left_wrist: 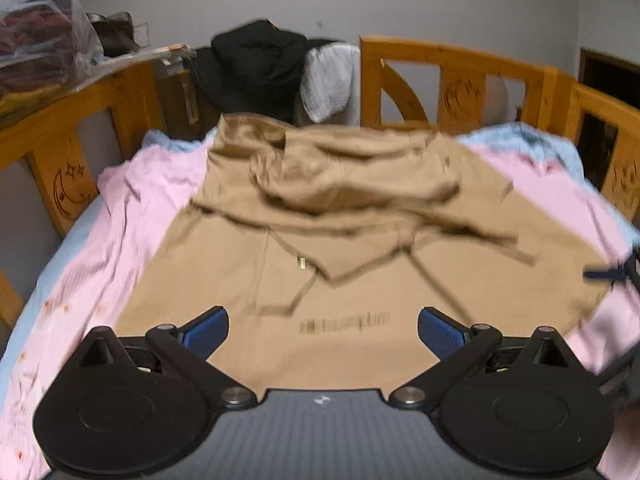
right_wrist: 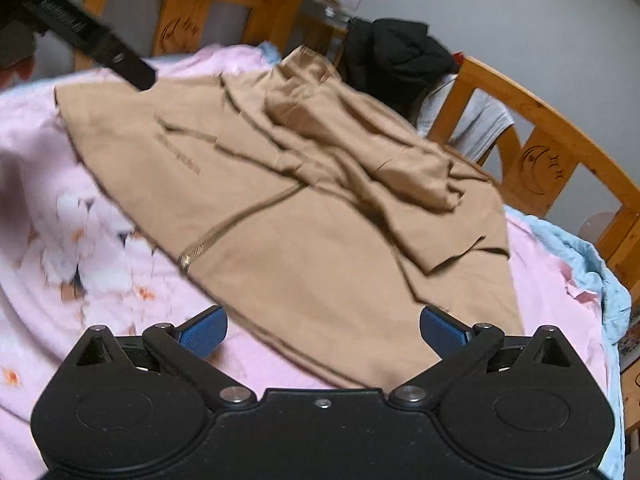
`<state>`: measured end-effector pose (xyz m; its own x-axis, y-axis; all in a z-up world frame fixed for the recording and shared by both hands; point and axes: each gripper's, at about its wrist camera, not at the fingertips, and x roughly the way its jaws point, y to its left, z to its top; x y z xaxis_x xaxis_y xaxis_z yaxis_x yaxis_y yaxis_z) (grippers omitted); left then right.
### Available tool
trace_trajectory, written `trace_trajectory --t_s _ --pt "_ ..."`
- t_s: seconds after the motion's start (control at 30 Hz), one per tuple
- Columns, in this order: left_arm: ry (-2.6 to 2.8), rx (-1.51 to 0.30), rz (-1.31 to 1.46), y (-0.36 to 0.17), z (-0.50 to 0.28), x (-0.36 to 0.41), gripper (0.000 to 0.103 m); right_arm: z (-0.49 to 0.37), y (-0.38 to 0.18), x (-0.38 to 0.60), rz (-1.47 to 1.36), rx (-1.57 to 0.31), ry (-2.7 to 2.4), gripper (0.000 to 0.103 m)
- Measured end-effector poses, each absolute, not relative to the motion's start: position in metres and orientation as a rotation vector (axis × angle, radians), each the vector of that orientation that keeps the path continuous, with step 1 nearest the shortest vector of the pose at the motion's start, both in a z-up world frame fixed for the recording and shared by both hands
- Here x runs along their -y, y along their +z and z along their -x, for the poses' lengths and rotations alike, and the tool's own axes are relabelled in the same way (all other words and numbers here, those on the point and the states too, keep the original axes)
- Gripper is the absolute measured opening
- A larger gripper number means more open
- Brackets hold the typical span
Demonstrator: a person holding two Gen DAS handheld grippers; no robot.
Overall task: Fold large clothes
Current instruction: 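Grasp the tan jacket's hem edge with the right gripper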
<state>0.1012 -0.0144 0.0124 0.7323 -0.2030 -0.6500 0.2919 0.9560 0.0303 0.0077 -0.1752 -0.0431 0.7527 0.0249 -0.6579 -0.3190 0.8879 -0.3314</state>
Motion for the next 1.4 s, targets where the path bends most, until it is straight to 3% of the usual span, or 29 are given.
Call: trace_trajectory --t_s 0.33,0.53,0.6,0.63,0.77,0.87,1.03,1.07,1.1,1.17,1.4 --pt "-0.324 -0.725 -0.162 -0.016 -0.073 0.015 0.103 -0.01 -0.069 0.157 0.638 -0.611 0.152 0.101" --pt "-0.368 -0.68 -0.265 -0.02 -0.066 0.034 0.103 -0.003 -0.074 0.149 0.713 -0.545 0.202 0.062" --pt "-0.384 -0.663 -0.293 -0.022 -0.063 0.039 0.103 -0.002 -0.073 0.147 0.719 -0.543 0.226 0.042" --pt "-0.389 -0.656 -0.303 -0.023 -0.062 0.042 0.103 -0.002 -0.073 0.147 0.715 -0.543 0.234 0.04" --pt "-0.387 -0.656 -0.318 -0.026 -0.058 0.045 0.103 0.0 -0.07 0.148 0.718 -0.584 0.26 0.044" --pt "-0.373 -0.652 -0.303 -0.024 -0.056 0.04 0.103 0.009 -0.066 0.15 0.792 -0.614 0.252 0.064" --pt "-0.35 -0.69 -0.266 -0.03 -0.063 0.033 0.103 -0.001 -0.068 0.158 0.734 -0.648 0.212 0.065" --pt "-0.344 -0.693 -0.262 -0.031 -0.065 0.033 0.103 -0.003 -0.07 0.157 0.738 -0.637 0.212 0.054" --pt "-0.339 -0.69 -0.26 -0.031 -0.066 0.033 0.103 -0.006 -0.07 0.156 0.722 -0.636 0.228 0.032" --pt "-0.333 -0.666 -0.286 -0.031 -0.065 0.034 0.103 -0.006 -0.067 0.156 0.662 -0.642 0.246 0.016" --pt "-0.326 -0.603 -0.461 -0.05 -0.062 0.058 0.103 -0.017 -0.022 0.183 0.358 -0.535 0.206 0.009"
